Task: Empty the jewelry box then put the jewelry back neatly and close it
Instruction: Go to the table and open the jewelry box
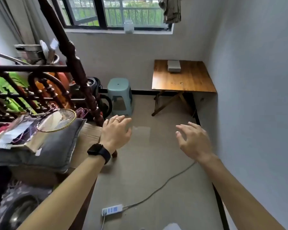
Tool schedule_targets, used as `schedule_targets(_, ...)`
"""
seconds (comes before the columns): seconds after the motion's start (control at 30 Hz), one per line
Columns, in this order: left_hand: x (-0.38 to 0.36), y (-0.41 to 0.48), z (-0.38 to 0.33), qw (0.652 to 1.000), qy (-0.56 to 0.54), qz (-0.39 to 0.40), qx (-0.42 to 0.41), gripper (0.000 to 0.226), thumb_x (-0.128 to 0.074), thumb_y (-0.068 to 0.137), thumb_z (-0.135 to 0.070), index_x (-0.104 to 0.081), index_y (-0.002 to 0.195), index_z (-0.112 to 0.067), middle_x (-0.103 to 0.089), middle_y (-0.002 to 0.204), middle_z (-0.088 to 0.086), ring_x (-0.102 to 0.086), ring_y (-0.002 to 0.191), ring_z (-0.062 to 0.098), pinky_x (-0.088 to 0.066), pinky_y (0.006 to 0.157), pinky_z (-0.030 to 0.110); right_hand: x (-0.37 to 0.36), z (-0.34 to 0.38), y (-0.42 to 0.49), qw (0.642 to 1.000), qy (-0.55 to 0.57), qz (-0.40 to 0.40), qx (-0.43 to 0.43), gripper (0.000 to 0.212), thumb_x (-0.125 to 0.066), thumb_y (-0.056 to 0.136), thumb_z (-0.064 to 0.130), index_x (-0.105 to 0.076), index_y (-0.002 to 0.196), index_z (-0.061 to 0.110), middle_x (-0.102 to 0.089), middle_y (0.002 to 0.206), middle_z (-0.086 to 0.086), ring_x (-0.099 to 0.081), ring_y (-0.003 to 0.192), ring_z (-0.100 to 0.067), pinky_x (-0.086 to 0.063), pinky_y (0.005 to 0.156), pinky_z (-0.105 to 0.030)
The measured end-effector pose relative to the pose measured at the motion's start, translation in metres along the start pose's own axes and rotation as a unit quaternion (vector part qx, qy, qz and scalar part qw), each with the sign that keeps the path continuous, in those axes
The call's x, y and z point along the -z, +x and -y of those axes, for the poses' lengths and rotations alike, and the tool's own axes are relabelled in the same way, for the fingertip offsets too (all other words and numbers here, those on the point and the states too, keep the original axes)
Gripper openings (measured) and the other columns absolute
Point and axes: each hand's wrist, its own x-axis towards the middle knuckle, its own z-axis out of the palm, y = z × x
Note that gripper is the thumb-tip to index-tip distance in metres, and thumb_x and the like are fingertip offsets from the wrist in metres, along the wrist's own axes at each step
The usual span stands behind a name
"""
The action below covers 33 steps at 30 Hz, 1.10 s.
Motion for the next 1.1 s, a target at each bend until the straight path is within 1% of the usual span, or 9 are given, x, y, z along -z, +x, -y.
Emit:
schedule_targets(0.1, -0.015, 0.049, 0.013, 1.000, 0.002, 0.021, 0.020, 0.047, -0.054, 0.094, -0.042, -0.052, 0.141, -0.035, -0.047, 0.151, -0.002, -0.032, 0.145, 0.020, -0.020, 0.117, 0.044, -0.011, -0.007, 0.052, 1.000, -0.011, 0.016, -0.005, 0.048, -0.037, 0.093, 0.047, -0.062, 0.131, 0.031, -0.062, 0.134, 0.011, -0.039, 0.138, -0.015, -0.032, 0.113, -0.040)
schedule_targets(0.17, -0.027, 0.083, 0.018, 0.999, -0.001, 0.034, 0.028, 0.047, -0.055, 0.094, -0.042, -0.053, 0.140, -0.035, -0.048, 0.150, -0.002, -0.033, 0.144, 0.020, -0.022, 0.116, 0.043, -0.023, -0.014, 0.089, 0.999, -0.010, 0.029, -0.012, 0.044, -0.040, 0.096, 0.045, -0.062, 0.131, 0.031, -0.062, 0.133, 0.011, -0.039, 0.139, -0.015, -0.032, 0.113, -0.039)
schedule_targets(0.27, -0.043, 0.139, 0.025, 0.999, -0.003, 0.033, 0.033, 0.047, -0.056, 0.093, -0.042, -0.054, 0.139, -0.035, -0.049, 0.148, -0.003, -0.036, 0.142, 0.019, -0.025, 0.116, 0.041, -0.045, -0.027, 0.149, 0.999, 0.002, 0.039, -0.013, 0.038, -0.047, 0.099, 0.041, -0.061, 0.132, 0.030, -0.062, 0.133, 0.012, -0.038, 0.139, -0.014, -0.030, 0.114, -0.038)
schedule_targets(0.37, -0.057, 0.198, 0.027, 0.999, 0.006, 0.029, 0.038, 0.046, -0.056, 0.092, -0.040, -0.055, 0.138, -0.034, -0.052, 0.146, -0.003, -0.040, 0.139, 0.018, -0.027, 0.115, 0.039, -0.066, -0.038, 0.211, 0.998, 0.009, 0.059, 0.000, 0.039, -0.046, 0.099, 0.041, -0.059, 0.134, 0.031, -0.061, 0.134, 0.013, -0.035, 0.140, -0.013, -0.028, 0.115, -0.037)
schedule_targets(0.43, -0.060, 0.232, 0.028, 0.998, -0.008, 0.023, 0.058, 0.045, -0.056, 0.092, -0.040, -0.057, 0.137, -0.033, -0.054, 0.144, -0.002, -0.042, 0.138, 0.018, -0.028, 0.115, 0.039, -0.075, -0.043, 0.252, 0.997, 0.015, 0.070, 0.011, 0.039, -0.046, 0.099, 0.042, -0.058, 0.135, 0.032, -0.060, 0.135, 0.013, -0.035, 0.140, -0.013, -0.028, 0.115, -0.036)
schedule_targets(0.57, -0.063, 0.298, 0.034, 0.996, -0.012, 0.023, 0.085, 0.045, -0.056, 0.092, -0.039, -0.057, 0.137, -0.033, -0.054, 0.143, -0.003, -0.042, 0.137, 0.018, -0.030, 0.116, 0.041, -0.085, -0.046, 0.328, 0.996, 0.022, 0.077, 0.027, 0.039, -0.047, 0.097, 0.044, -0.059, 0.132, 0.034, -0.061, 0.134, 0.015, -0.037, 0.139, -0.012, -0.029, 0.114, -0.036)
schedule_targets(0.77, -0.080, 0.392, 0.062, 0.994, -0.004, 0.017, 0.107, 0.046, -0.057, 0.093, -0.040, -0.057, 0.138, -0.032, -0.055, 0.143, -0.002, -0.042, 0.138, 0.019, -0.031, 0.113, 0.038, -0.108, -0.045, 0.435, 0.995, 0.035, 0.082, 0.049, 0.037, -0.048, 0.099, 0.043, -0.060, 0.133, 0.033, -0.061, 0.134, 0.015, -0.037, 0.139, -0.012, -0.025, 0.115, -0.035)
schedule_targets(0.97, -0.107, 0.499, 0.107, 0.994, -0.009, 0.029, 0.104, 0.046, -0.057, 0.092, -0.039, -0.057, 0.137, -0.031, -0.056, 0.142, -0.002, -0.043, 0.137, 0.019, -0.033, 0.114, 0.039, -0.148, -0.041, 0.539, 0.994, 0.033, 0.095, 0.046, 0.037, -0.049, 0.098, 0.043, -0.061, 0.131, 0.034, -0.061, 0.133, 0.016, -0.038, 0.139, -0.013, -0.027, 0.115, -0.036)
schedule_targets(1.1, -0.122, 0.584, 0.140, 0.996, -0.015, 0.037, 0.082, 0.045, -0.057, 0.092, -0.038, -0.057, 0.137, -0.031, -0.056, 0.142, -0.002, -0.044, 0.136, 0.019, -0.033, 0.113, 0.038, -0.170, -0.033, 0.613, 0.994, 0.026, 0.100, 0.028, 0.036, -0.047, 0.098, 0.043, -0.061, 0.130, 0.033, -0.062, 0.132, 0.017, -0.039, 0.139, -0.014, -0.028, 0.114, -0.037)
